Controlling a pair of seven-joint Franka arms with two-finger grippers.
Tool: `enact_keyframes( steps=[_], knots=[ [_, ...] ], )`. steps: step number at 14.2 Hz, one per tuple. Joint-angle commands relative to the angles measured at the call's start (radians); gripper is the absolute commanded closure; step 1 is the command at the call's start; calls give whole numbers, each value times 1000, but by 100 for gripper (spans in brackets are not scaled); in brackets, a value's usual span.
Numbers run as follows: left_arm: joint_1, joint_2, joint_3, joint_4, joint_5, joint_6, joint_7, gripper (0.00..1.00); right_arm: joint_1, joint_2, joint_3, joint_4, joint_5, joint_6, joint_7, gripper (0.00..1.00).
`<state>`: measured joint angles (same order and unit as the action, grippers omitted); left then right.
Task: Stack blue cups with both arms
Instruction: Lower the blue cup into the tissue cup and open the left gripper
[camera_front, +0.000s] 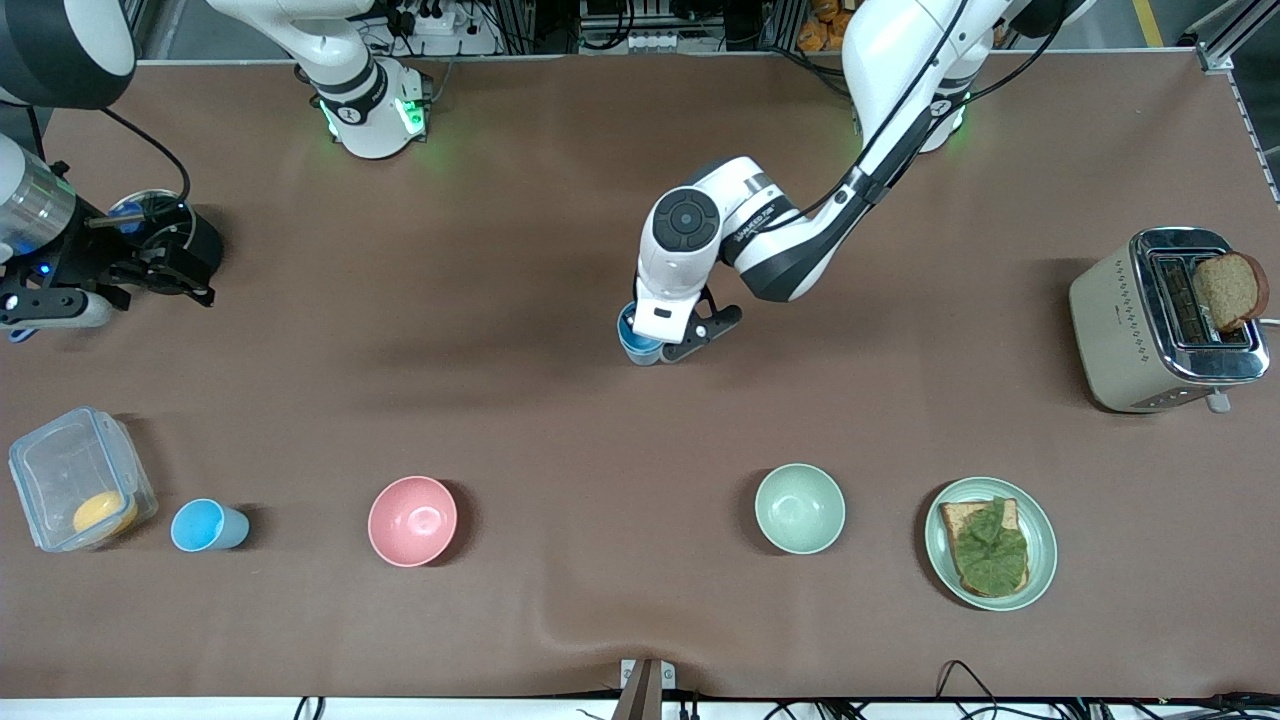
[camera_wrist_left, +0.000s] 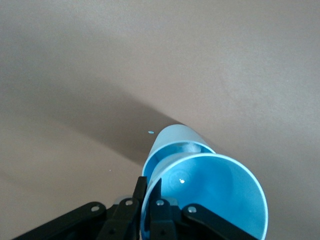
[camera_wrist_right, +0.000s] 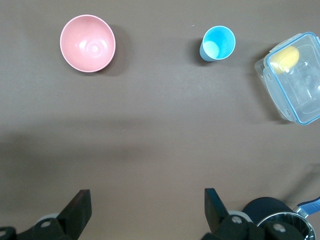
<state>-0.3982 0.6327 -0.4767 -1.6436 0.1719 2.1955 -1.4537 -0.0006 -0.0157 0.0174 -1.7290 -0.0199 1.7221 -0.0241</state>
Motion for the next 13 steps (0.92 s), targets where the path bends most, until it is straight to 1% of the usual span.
enact_keyframes(
  steps=[1, 2, 6, 9, 11, 13],
  knots=[
    [-1, 12, 1, 21, 31, 3, -37, 12, -19, -16, 13, -6, 15, -9, 9, 0],
    [-4, 10, 6, 21, 32, 3, -37, 0, -19, -16, 13, -6, 15, -9, 9, 0],
    [-1, 4, 7, 22, 31, 3, -36, 0, -21, -15, 13, -6, 15, -9, 9, 0],
    [9, -20, 7, 22, 31, -14, -34, 0, -21, -15, 13, -6, 15, -9, 9, 0],
    [33, -77, 7, 27, 29, -81, -17, 0, -21, -15, 13, -6, 15, -9, 9, 0],
    [68, -109, -6, 65, 15, -178, 19, 0, -21, -15, 13, -6, 15, -7, 9, 0]
  ],
)
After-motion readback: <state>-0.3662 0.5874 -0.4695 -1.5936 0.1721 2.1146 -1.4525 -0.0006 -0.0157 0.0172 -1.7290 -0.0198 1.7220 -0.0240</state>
